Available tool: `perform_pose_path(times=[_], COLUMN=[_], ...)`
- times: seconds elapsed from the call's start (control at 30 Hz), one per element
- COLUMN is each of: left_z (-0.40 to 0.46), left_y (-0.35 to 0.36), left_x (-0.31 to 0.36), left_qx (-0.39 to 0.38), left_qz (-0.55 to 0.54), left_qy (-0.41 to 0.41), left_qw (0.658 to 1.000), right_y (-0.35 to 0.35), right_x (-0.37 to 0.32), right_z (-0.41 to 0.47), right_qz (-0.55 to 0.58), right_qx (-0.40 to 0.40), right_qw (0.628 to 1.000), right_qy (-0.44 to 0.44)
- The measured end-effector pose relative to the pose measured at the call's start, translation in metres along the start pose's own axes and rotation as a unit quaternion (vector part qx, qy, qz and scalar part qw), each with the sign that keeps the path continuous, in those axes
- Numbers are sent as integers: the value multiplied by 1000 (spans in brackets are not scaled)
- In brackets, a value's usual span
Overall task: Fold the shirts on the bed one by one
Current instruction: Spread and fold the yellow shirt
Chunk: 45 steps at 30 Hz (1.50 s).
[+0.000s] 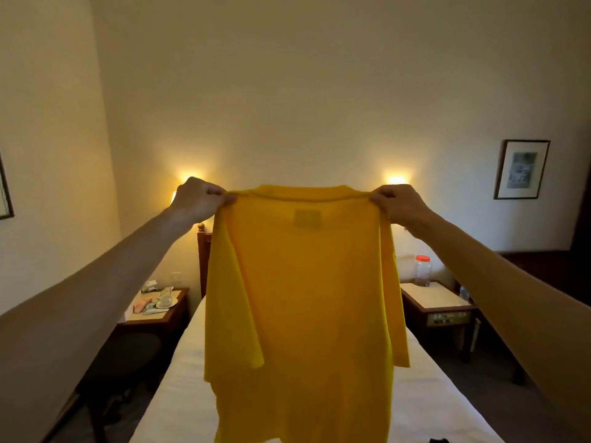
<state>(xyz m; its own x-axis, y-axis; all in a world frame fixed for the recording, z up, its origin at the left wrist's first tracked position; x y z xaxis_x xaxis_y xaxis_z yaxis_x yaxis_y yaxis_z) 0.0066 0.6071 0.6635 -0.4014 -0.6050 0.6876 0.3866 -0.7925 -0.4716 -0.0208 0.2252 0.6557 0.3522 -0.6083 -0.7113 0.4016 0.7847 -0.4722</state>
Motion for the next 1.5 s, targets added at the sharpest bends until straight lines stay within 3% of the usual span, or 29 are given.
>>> perform_pose_path(times=[0.07, 0.17, 0.3, 0.4, 0.43, 0.53, 0.63, 0.77, 0.87, 0.97, 1.13, 1.27, 1.5], left_z=[-1, -12, -19, -21, -22, -15, -19, -11, -10, -11, -38, -85, -165], left_y=[-4, 15, 14, 22, 22, 17, 23, 9, 9, 5, 32, 63, 70], left_x=[5, -7, -19, -24, -25, -19, -24, -15, -21, -31, -81, -150, -258], left_qx=[47, -42, 20, 0, 3, 29, -31, 46, 19, 67, 12, -59, -106], left_qz=[-35, 39, -35, -66, -82, -109, -88, -49, 9, 14, -88, -149, -41], left_qy=[17, -41, -74, -144, -156, -105, -123, -16, -34, -19, -110, -219, -295], left_qw=[998, 998, 996, 987, 984, 988, 988, 998, 999, 997, 990, 962, 949], right_y=[1, 27, 11, 34, 34, 11, 26, 5, 20, 16, 56, 92, 200], right_x=[-2, 10, 8, 10, 9, 2, 8, -9, -10, -11, 19, 60, 125], right_z=[0, -4, -1, 0, 1, 1, 3, 2, 4, -2, -28, -70, -177], right_qz=[6, -103, -67, -169, -172, -106, -199, -117, -194, -140, -131, -82, -43], right_qx=[31, -92, 62, -57, -49, 69, -48, 53, -48, 18, -39, -78, -199], right_qw=[999, 990, 995, 983, 982, 988, 977, 986, 976, 985, 989, 994, 972], right_qy=[-16, 13, -44, -50, -57, -90, -55, -103, -88, -100, -60, -1, 118])
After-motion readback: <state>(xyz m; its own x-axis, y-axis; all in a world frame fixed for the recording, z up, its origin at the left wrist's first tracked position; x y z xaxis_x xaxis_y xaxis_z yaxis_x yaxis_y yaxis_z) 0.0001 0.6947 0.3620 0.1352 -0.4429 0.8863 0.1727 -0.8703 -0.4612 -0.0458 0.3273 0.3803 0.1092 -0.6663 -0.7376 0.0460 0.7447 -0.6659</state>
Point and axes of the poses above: each hand's wrist, its own z-axis towards the middle knuckle, its own y-axis out of the palm, x = y × z, the point moved 7 cm from there along z, towards the middle knuckle, and after that the axes turned 1 degree about -x, right-handed, at the moved point
